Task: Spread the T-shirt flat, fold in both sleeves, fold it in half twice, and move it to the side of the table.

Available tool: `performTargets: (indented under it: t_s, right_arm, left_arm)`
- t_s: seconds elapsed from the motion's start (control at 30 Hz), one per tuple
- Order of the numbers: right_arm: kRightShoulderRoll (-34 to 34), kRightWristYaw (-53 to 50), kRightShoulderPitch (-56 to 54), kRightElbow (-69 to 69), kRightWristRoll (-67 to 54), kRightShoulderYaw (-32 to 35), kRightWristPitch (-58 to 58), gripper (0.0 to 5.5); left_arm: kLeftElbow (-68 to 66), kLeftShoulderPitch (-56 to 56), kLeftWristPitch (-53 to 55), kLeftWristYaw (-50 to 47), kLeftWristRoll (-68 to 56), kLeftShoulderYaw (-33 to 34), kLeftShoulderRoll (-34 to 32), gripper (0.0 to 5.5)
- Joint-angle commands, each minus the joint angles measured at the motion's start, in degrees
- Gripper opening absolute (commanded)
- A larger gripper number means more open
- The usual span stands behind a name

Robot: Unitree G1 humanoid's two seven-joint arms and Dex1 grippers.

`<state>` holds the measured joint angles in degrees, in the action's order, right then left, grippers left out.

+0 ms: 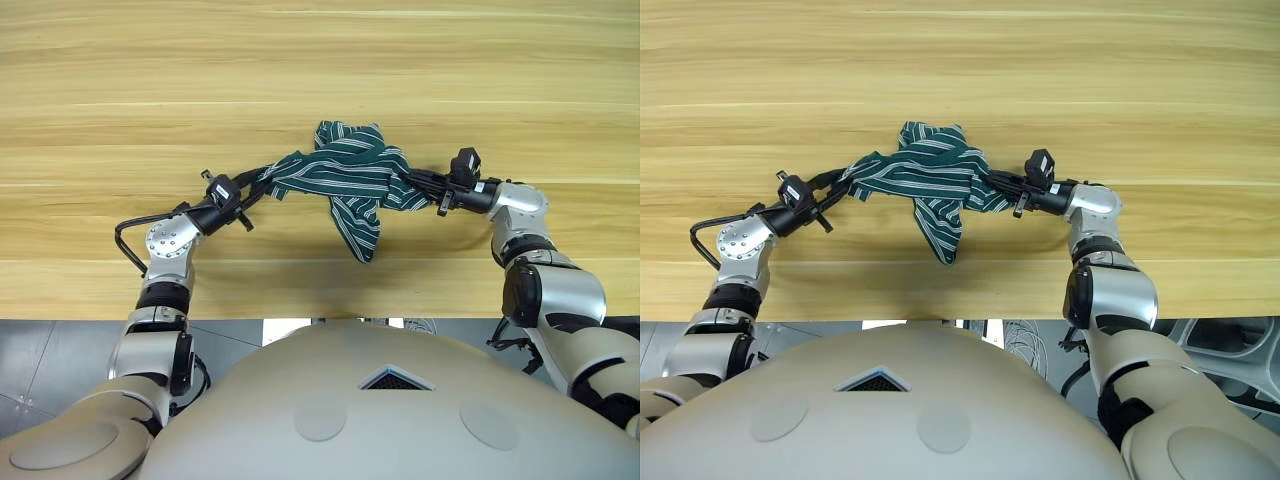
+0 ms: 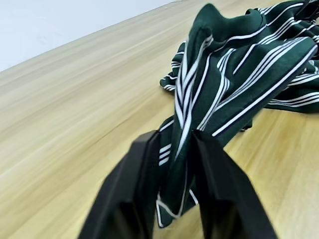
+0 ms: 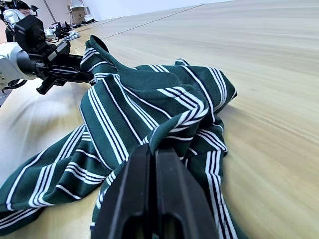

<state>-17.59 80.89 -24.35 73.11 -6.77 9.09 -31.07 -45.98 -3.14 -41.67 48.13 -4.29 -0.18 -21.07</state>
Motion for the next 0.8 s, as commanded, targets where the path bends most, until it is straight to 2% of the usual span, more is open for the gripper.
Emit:
performTargets:
  t_s: [0.03,0.2,0.27,0.43,0.53,0.6,0.7,0.8]
  right_arm:
    - [-0.5,-0.1,-1.0,-1.4,-0.2,0.0,-2.1,0.00]
    - [-1.8,-5.7,-2.7,-3.0,1.2,-0.7,-5.5,0.00]
    - [-2.6,-11.2,-4.8,-3.4,3.2,-1.8,-6.6,0.00]
    - [-5.6,-22.7,-15.5,-5.1,9.3,-5.8,-6.1,0.00]
    - [-7.8,-28.3,-21.1,-5.4,11.4,-6.8,-5.3,0.00]
    - [-8.5,-27.6,-22.3,-7.4,8.4,-4.8,-6.2,0.00]
    - [-9.0,-21.6,-18.9,-16.5,-0.7,-1.0,-7.7,0.00]
    - [-8.9,-19.1,-12.7,-37.0,-13.0,2.1,-1.4,0.00]
  left_arm:
    - [0.2,-1.0,-0.9,-1.9,0.6,0.3,-1.3,0.19]
    - [3.2,-3.4,-2.7,-1.3,-4.5,2.5,-0.6,0.02]
    - [4.9,-5.7,-2.0,-0.5,-7.4,3.4,-0.2,0.02]
    - [8.9,-19.2,9.7,3.4,-16.5,6.0,-1.0,0.02]
    - [11.6,-25.8,14.9,2.4,-18.5,8.0,-2.3,0.02]
    - [18.0,-24.8,17.0,1.9,-19.5,8.8,-3.1,0.02]
    - [32.4,-17.0,21.3,0.2,-21.9,9.7,-3.3,0.02]
    - [47.7,-9.3,27.7,-3.1,-25.8,11.1,-3.8,0.02]
